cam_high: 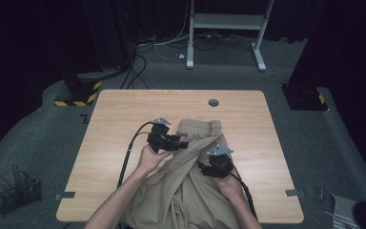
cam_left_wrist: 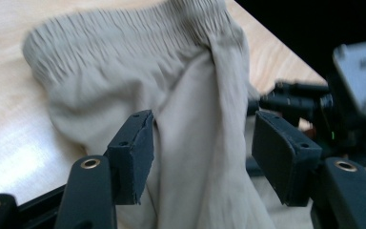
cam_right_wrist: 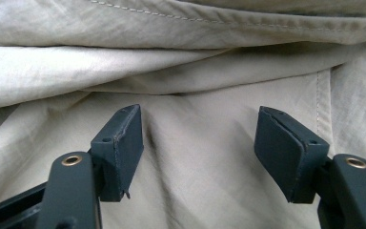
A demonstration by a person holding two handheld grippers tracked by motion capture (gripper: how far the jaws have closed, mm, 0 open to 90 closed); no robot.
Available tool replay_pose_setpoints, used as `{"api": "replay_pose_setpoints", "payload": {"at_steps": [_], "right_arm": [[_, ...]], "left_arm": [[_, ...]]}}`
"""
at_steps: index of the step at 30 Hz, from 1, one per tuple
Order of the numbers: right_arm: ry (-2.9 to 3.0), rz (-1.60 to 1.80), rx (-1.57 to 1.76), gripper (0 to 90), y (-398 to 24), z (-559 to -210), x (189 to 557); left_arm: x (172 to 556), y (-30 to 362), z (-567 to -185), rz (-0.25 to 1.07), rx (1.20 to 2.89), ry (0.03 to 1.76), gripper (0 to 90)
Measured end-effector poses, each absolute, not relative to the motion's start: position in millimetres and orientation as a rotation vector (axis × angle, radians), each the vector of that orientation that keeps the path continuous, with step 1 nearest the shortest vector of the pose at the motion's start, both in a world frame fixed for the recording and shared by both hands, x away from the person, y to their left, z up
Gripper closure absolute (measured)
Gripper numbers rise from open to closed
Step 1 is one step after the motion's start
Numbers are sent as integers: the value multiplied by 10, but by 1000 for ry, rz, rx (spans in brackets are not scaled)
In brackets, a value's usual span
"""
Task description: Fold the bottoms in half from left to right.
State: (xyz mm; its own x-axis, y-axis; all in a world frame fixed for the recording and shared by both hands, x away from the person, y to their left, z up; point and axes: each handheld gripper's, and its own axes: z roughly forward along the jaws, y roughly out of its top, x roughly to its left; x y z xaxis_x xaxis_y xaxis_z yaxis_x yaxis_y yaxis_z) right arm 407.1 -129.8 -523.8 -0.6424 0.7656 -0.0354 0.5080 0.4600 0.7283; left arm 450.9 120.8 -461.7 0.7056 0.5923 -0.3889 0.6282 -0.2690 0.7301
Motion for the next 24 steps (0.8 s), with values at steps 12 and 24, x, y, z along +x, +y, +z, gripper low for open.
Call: {"api": "replay_pose_setpoints", "payload": {"at_steps": [12, 24], "right_arm": [[2340, 1036, 1126, 464, -1493, -5119, 3825], [2322, 1007, 1121, 458, -1551, -5232, 3816]], "left_arm": [[4240, 919, -4988, -51, 2048, 983, 428], [4327, 863, -5139, 83, 2072, 1027, 533]]}}
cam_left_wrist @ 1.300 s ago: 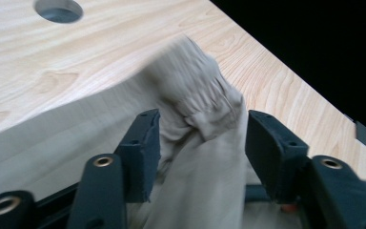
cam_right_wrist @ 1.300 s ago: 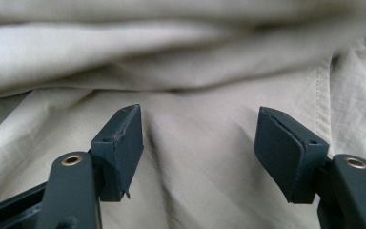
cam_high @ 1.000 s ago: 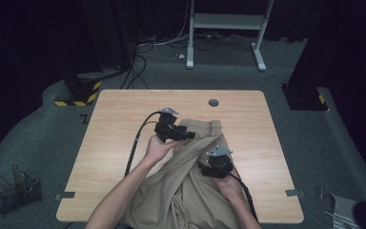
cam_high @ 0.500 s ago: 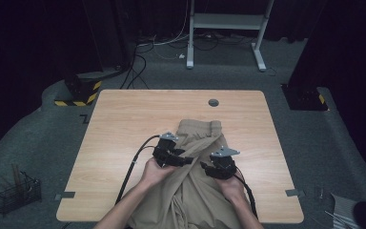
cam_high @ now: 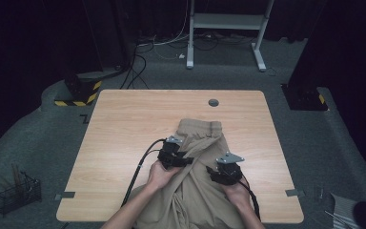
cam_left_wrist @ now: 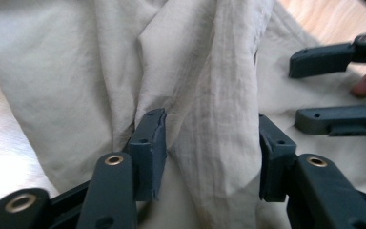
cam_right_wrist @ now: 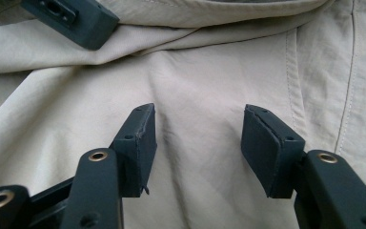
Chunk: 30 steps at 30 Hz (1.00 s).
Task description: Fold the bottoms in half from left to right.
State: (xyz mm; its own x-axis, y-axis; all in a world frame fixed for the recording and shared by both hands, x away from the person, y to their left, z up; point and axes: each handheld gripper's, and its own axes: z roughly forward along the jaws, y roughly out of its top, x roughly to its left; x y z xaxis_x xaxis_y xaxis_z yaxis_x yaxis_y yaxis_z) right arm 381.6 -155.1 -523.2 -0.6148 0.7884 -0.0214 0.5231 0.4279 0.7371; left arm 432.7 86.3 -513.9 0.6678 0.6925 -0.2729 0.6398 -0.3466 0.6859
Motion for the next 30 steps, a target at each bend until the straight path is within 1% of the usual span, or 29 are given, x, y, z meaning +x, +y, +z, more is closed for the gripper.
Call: {"api": "replay_pose_setpoints", "payload": {"at_steps": [2, 4, 11, 17, 27, 30], "right_arm": [[2327, 1008, 1116, 457, -1530, -5232, 3853], [2331, 1010, 1107, 456, -1514, -5232, 3884], [2321, 1003, 1114, 452, -1451, -5234, 3930], [2315, 998, 1124, 442, -1371, -5235, 4003], [2312, 992, 1128, 432, -1179, -5236, 4239], [2309, 989, 1128, 436, -1117, -5238, 4316]], "left_arm": [[4300, 874, -5155, 164, 2091, 992, 559], [4278, 890, -5177, 212, 2084, 977, 578], [4315, 944, -5186, 231, 2075, 985, 592], [4377, 994, -5191, 272, 2075, 994, 602], [4547, 1153, -5215, 340, 2045, 1033, 604], [4617, 1180, -5205, 372, 2059, 1047, 603]]}}
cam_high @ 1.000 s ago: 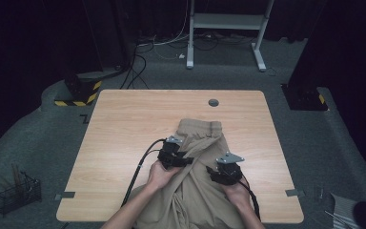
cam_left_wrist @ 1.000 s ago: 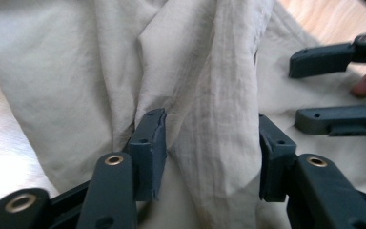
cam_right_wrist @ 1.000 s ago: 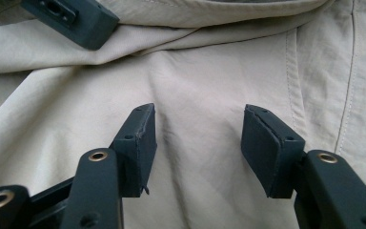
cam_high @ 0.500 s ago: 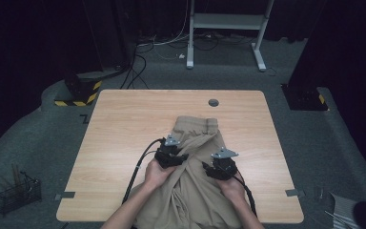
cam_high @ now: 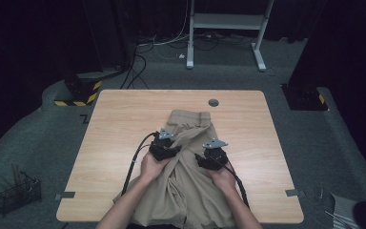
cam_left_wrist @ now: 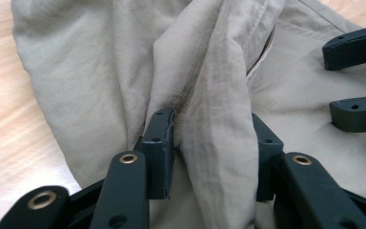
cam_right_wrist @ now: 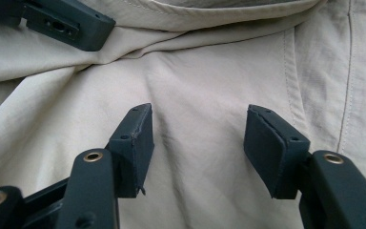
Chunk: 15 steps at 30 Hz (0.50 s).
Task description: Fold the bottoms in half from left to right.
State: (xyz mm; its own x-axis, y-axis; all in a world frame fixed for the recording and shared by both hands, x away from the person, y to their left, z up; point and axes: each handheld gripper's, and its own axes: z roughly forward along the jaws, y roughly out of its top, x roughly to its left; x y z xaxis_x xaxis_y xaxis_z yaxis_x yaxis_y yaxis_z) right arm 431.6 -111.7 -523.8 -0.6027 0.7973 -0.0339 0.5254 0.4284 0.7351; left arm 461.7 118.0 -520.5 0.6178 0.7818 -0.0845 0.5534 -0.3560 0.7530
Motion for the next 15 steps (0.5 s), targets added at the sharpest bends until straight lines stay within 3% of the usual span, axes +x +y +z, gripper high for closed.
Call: {"api": "replay_pose_setpoints", "payload": {"at_steps": [15], "right_arm": [[2275, 975, 1171, 439, -929, -5238, 4704]], "left_arm": [[5014, 1219, -5165, 416, 2076, 1129, 594]]}}
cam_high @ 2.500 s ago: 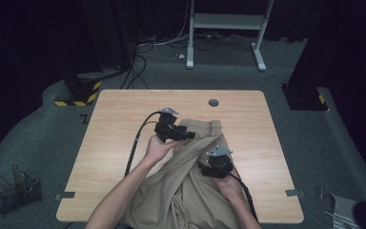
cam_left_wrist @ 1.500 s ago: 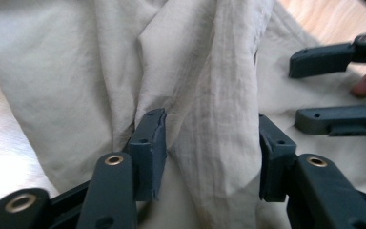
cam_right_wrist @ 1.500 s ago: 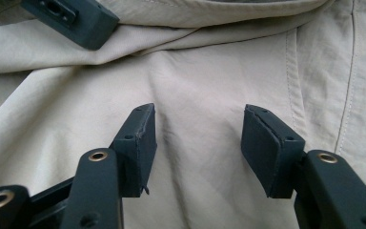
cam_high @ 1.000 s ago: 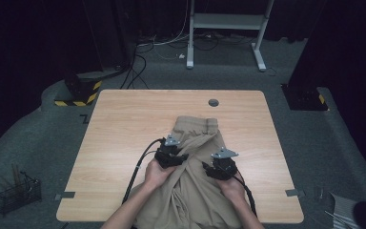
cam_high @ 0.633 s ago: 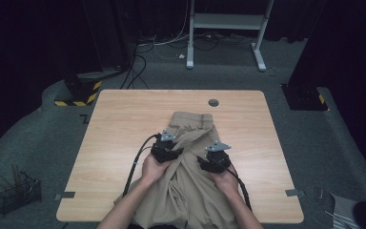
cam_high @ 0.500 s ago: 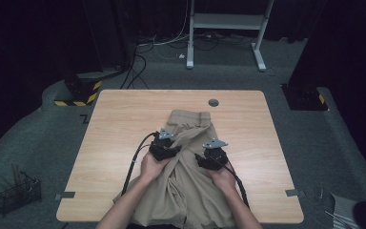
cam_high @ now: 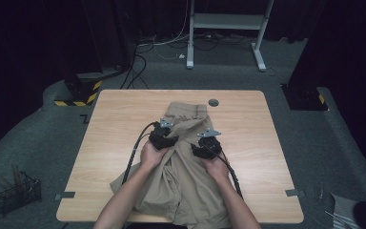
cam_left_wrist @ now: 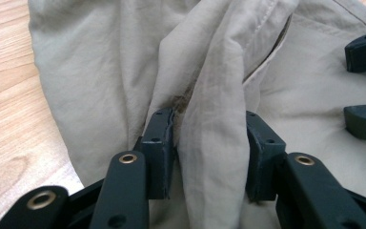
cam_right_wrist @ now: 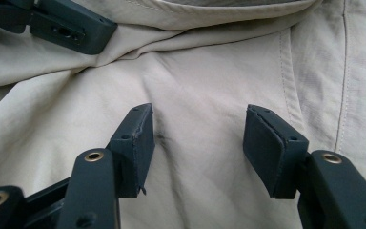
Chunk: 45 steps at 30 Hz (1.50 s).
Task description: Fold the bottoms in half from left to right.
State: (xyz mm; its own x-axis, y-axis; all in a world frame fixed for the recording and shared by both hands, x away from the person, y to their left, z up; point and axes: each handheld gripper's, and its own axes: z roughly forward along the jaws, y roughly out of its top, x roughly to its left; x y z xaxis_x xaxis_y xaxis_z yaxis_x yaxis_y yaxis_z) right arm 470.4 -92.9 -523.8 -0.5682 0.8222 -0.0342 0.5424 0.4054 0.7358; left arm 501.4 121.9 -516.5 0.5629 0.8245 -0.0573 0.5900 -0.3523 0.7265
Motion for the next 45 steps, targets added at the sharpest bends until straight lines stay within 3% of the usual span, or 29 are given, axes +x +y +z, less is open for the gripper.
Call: {"api": "replay_pose_setpoints", "payload": {"at_steps": [3, 6, 15, 24, 31, 38, 42, 45], "right_arm": [[2271, 974, 1184, 432, -916, -5238, 4752], [2288, 969, 1175, 426, -919, -5229, 4760], [2311, 1050, 1202, 508, -1167, -4972, 4576], [2330, 1052, 1167, 561, -1503, -4959, 4149], [2372, 971, 1156, 523, -1466, -5168, 4053], [2313, 997, 1133, 509, -1362, -5229, 4106], [2284, 984, 1173, 507, -1276, -5230, 4192], [2278, 982, 1177, 505, -1242, -5231, 4238]], "left_arm": [[5029, 1263, -5158, 375, 2053, 1150, 577], [4980, 1262, -5078, 405, 2086, 1161, 505], [4628, 1569, -4662, 391, 2008, 1114, 458], [4297, 1829, -4918, 348, 2053, 1186, 436], [4225, 1851, -5143, 313, 2016, 1266, 439], [4324, 1861, -5221, 481, 1995, 1236, 540], [4449, 1929, -5234, 497, 1963, 1260, 602], [4528, 1964, -5219, 497, 1964, 1286, 711]]}}
